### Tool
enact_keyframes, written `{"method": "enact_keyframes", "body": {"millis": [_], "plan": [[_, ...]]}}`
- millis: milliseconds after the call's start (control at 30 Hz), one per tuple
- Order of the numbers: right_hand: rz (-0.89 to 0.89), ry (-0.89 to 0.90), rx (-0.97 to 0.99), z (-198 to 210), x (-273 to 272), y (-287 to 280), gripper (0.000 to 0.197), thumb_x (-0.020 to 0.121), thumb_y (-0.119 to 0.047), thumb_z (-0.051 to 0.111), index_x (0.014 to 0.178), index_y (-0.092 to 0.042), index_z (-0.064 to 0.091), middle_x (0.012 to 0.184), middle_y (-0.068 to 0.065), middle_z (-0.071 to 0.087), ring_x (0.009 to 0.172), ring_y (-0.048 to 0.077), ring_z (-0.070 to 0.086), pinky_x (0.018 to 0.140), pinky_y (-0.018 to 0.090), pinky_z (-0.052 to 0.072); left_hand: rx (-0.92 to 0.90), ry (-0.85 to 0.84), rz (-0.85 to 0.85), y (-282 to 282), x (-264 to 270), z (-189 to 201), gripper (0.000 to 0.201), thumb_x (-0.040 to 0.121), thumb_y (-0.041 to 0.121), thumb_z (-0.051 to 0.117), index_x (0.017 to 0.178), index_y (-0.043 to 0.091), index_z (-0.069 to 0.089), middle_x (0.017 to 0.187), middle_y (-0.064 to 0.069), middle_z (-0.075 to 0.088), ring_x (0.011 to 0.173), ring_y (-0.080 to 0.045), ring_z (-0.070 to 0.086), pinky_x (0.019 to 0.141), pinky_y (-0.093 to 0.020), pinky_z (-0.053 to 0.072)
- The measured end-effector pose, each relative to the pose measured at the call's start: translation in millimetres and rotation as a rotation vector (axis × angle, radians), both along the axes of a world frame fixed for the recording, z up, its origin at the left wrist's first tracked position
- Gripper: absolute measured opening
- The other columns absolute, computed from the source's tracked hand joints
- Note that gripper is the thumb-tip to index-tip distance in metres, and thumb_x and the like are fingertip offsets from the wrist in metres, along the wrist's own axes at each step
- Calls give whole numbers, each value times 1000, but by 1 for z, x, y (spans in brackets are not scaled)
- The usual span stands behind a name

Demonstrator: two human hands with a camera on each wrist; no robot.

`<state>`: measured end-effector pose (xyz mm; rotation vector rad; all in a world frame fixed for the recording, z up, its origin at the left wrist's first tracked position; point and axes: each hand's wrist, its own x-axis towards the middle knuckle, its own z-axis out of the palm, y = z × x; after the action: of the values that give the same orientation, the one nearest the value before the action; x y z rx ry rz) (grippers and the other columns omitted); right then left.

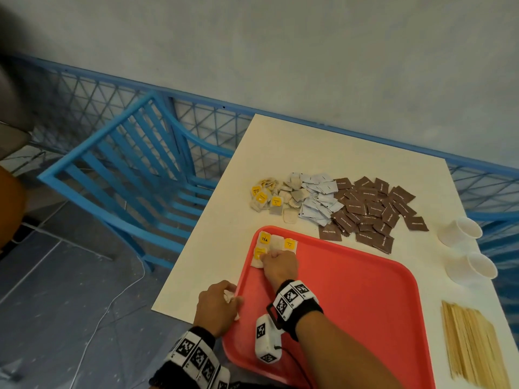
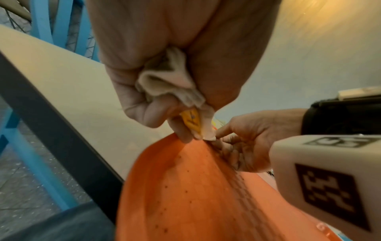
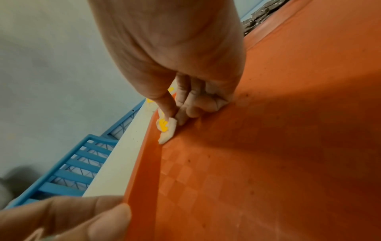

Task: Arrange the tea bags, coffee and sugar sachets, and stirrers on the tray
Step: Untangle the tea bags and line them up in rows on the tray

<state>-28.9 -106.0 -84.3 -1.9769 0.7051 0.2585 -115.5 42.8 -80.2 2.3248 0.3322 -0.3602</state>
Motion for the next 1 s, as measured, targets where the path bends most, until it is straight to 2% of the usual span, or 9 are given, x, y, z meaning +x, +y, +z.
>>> {"method": "enact_keyframes", "body": {"millis": [167, 367, 467, 533, 600, 667, 733, 833, 1000], "plan": [[30, 14, -68, 5, -3, 4, 32, 88, -32, 65, 64, -12, 57, 69, 6, 61, 70, 28, 60, 61, 28, 40, -21, -29, 2, 1, -1, 6, 14, 86, 28, 73, 99, 22, 72, 89, 10, 65, 80, -8, 57, 68, -17, 36], [147, 32, -130, 19, -16, -4, 37, 89, -16, 51, 52, -14, 48, 55, 0, 53, 51, 16, 50, 46, 23, 36, -134, -30, 45, 7, -3, 13, 2, 92, 26, 68, 90, 28, 69, 87, 12, 68, 77, -6, 61, 65, -8, 40], [188, -64, -130, 38, -19, -21, 25, 92, -21, 51, 71, -15, 63, 74, -2, 64, 70, 15, 60, 60, 27, 44, -383, -28, 162, 9, -3, 26, 7, 93, 19, 66, 91, 23, 71, 83, 1, 70, 68, -17, 61, 59, -25, 48], [285, -106, -91, 59, -29, -39, 19, 94, -27, 55, 84, -17, 69, 85, -4, 70, 79, 13, 63, 70, 29, 50, -539, -45, 229, 3, -2, 42, 7, 93, 19, 67, 95, 20, 73, 84, -1, 71, 62, -13, 59, 49, -22, 46], [446, -113, 7, 87, -51, -56, 27, 93, -38, 62, 80, -16, 70, 77, -2, 72, 68, 9, 62, 67, 29, 51, -662, -81, 240, -13, -2, 61, 7, 93, 18, 67, 97, 20, 74, 79, 2, 71, 56, -9, 57, 49, -21, 45], [517, -91, 144, 114, -73, -66, 47, 88, -55, 65, 80, -10, 71, 77, 7, 73, 58, 8, 60, 58, 22, 48, -794, -108, 246, -36, 0, 79, 8, 93, 15, 67, 99, 17, 73, 73, 2, 68, 50, -10, 52, 46, -23, 43], [479, -116, 229, 130, -90, -73, 57, 84, -61, 64, 81, -5, 72, 77, 12, 72, 56, 9, 59, 55, 18, 45, -862, -132, 219, -59, 0, 91, 9, 92, 17, 69, 99, 20, 73, 73, 0, 66, 48, -14, 50, 46, -27, 43], [393, -196, 336, 135, -103, -83, 44, 89, -48, 67, 75, -6, 71, 67, 12, 68, 55, 12, 55, 52, 19, 40, -918, -149, 136, -88, -2, 104, 12, 90, 18, 71, 100, 24, 74, 89, -18, 68, 64, -27, 58, 59, -39, 49], [213, -305, 448, 144, -119, -110, 29, 88, -35, 70, 73, -10, 71, 62, 4, 63, 53, 12, 50, 51, 21, 38, -1008, -117, 136, -106, -7, 121, 25, 87, 31, 68, 100, 11, 74, 79, -9, 67, 62, -22, 51, 51, -28, 41]]}}
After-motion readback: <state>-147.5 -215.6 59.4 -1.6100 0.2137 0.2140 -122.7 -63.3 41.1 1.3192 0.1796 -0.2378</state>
